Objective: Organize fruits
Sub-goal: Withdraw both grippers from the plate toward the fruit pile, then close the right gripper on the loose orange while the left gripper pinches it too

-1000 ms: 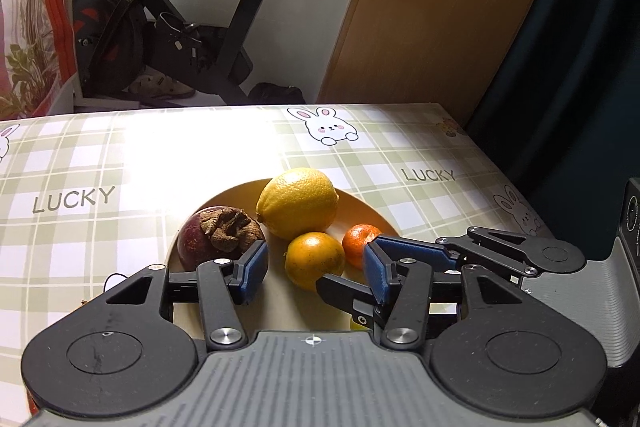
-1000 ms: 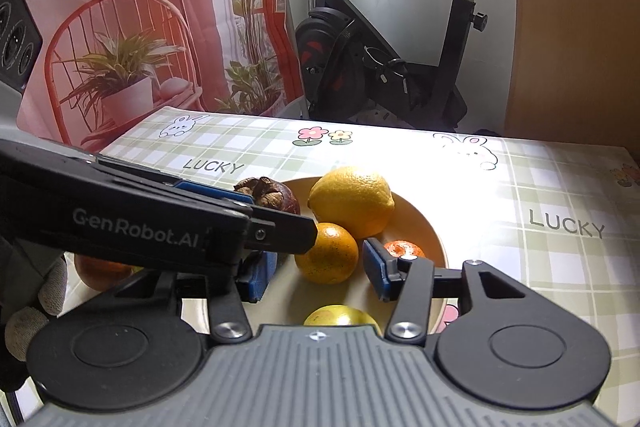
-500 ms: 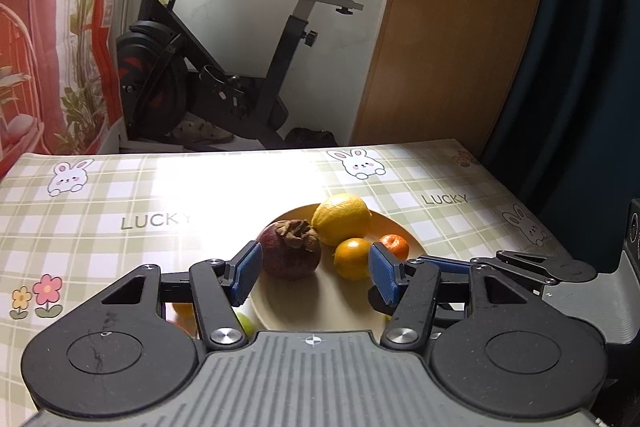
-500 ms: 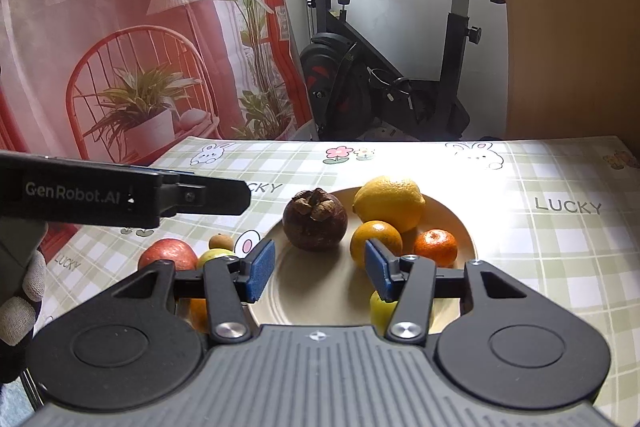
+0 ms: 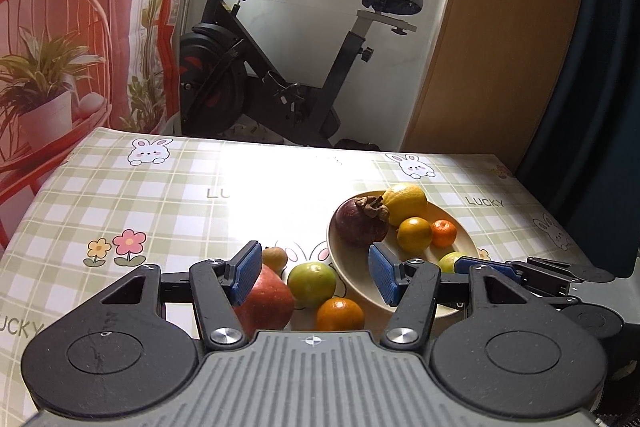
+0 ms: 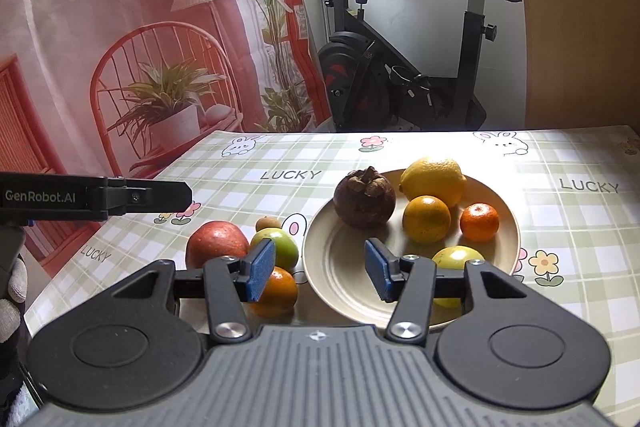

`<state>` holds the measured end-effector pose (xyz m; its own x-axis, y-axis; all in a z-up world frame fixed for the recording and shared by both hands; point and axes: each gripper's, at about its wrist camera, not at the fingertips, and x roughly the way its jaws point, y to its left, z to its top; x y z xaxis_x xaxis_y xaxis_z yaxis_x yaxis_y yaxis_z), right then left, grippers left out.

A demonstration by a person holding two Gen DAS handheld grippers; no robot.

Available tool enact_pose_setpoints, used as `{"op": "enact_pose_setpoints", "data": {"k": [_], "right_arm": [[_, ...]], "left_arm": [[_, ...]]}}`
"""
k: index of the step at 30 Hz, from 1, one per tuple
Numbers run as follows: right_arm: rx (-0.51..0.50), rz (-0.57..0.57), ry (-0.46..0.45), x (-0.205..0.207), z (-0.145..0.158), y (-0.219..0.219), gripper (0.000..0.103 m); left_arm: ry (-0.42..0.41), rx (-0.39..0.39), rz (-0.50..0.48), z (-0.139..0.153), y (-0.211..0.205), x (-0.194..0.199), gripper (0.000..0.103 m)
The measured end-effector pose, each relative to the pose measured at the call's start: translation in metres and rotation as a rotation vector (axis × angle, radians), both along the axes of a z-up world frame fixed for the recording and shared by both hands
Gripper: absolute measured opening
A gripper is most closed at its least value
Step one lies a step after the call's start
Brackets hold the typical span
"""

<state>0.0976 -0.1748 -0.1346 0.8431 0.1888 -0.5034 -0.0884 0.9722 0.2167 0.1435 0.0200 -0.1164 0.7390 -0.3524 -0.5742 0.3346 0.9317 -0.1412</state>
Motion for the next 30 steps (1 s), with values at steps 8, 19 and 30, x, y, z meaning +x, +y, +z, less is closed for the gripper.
{"op": "enact_pose_setpoints", "data": {"k": [8, 19, 30], "right_arm": [[-0.028, 0.046, 0.011, -0.008, -0.006, 0.02, 0.053], [-0.055, 0.119, 0.039, -0.009, -0.017, 0.043, 0.053], [-0.084, 0.212, 0.085, -0.009, -0.035, 0.065, 0.053]], "left_arm": [[0.02, -0.005, 0.028, -0.005, 0.02, -0.014, 0.062], [0.09, -0.029, 0.065, -0.027, 0.048, -0.019, 0.061], [0.144, -0.03, 0.053, -0.047, 0.049, -0.018, 0.061]]}}
